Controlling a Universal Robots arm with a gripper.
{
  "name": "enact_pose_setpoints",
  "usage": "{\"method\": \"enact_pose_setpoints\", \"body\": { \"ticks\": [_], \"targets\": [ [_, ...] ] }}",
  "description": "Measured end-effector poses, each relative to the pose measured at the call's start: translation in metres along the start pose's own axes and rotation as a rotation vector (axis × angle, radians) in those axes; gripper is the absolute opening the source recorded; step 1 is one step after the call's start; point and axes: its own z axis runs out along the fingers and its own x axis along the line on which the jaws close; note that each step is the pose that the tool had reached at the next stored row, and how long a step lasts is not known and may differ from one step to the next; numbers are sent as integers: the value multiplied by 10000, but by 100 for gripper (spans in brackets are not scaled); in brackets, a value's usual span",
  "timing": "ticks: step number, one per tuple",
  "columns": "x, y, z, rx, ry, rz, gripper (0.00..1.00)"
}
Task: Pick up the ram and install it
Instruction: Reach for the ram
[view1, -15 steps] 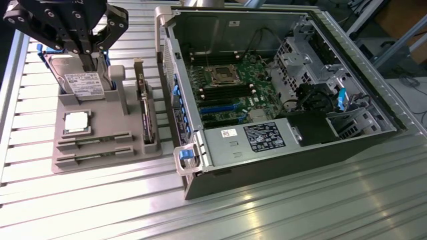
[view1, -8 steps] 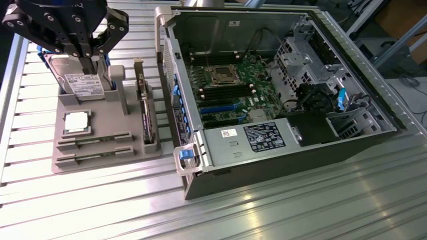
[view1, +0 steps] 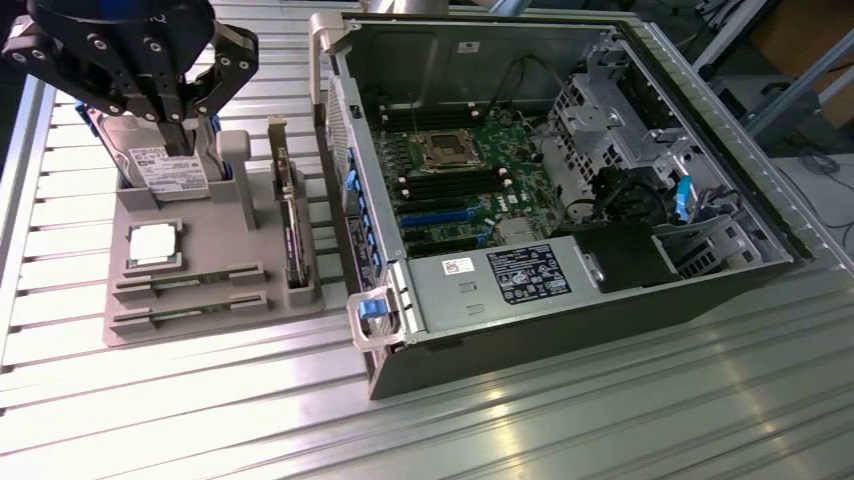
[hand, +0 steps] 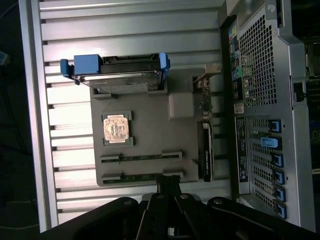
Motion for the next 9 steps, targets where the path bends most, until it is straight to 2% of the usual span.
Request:
{"method": "enact_pose_setpoints", "body": {
  "ticks": [9],
  "targets": [
    [-4,-46,0,5,0,-1,11]
  ]
}}
